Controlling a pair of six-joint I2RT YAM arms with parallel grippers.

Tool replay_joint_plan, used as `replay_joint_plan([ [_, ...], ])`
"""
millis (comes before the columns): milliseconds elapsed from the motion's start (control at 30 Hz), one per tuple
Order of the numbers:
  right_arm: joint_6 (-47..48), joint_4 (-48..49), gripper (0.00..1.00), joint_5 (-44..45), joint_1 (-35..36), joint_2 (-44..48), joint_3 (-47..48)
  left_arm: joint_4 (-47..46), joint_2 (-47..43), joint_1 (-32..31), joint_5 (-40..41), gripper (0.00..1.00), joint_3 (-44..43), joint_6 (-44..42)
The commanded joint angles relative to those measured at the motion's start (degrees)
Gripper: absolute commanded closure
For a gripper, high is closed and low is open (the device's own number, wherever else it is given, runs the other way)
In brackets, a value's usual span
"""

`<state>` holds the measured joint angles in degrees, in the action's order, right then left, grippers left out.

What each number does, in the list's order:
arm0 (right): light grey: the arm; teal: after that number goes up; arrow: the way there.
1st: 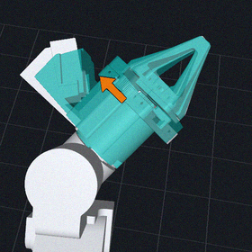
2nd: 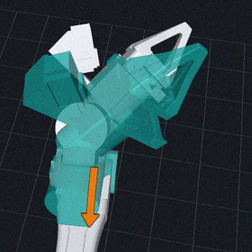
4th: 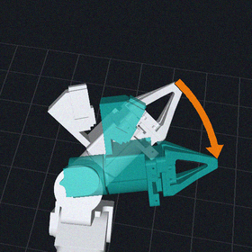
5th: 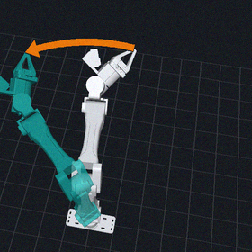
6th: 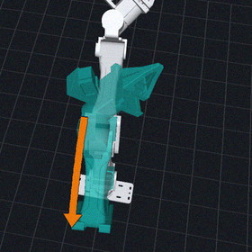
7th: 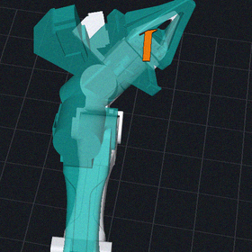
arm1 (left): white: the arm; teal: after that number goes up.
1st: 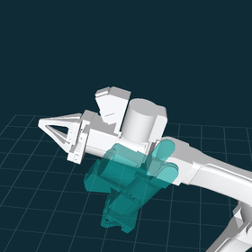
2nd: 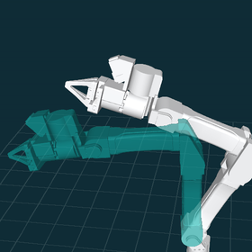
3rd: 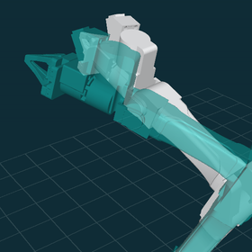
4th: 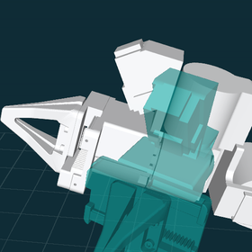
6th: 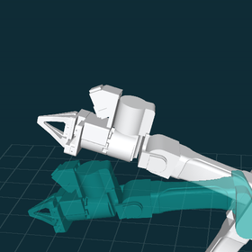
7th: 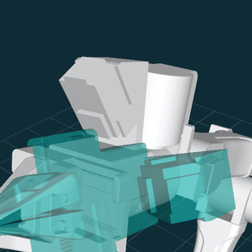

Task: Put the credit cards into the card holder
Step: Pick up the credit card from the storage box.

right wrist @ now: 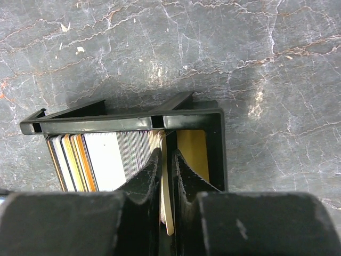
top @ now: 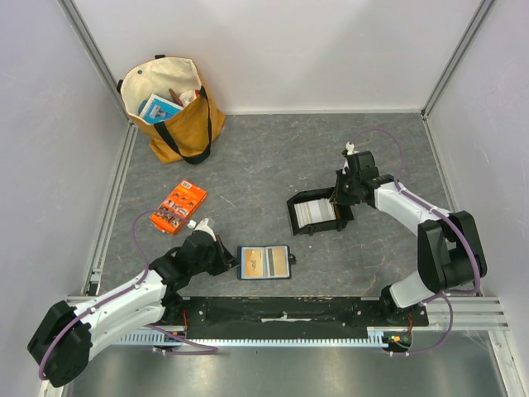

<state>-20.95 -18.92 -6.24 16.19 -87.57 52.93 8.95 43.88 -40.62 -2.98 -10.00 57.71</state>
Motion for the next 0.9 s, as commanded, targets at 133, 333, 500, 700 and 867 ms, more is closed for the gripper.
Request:
replay_joint_plan([
  [133, 1.17, -3.22, 0.87, 2.19, -0.28, 2.93, 1.21, -2.36, -0.02, -0.16, -0.44, 0.98, -0.64, -0.41],
  [333, 3.02, -6.92, 0.86, 5.89, -0.28, 2.41, 3.41, -2.71, -0.37, -0.16, -0.44, 0.98, -0.20, -0.23],
  [500, 2.41, -7.10, 0.88, 4.57, -0.28, 2.05, 3.50, -2.89, -0.28, -0.25, -0.53, 0.98, -0.28, -0.32],
  [700, 1.61, -6.74, 0.88, 4.47, -0.19, 2.67, 3.50, -2.89, -0.46, -0.16, -0.62, 0.98, -0.20, -0.32],
  [867, 3.81, -10.43, 0.87, 10.62, 0.69, 1.09, 4.64, -2.80, -0.63, -0.16, -0.62, 0.98, -0.20, -0.50],
])
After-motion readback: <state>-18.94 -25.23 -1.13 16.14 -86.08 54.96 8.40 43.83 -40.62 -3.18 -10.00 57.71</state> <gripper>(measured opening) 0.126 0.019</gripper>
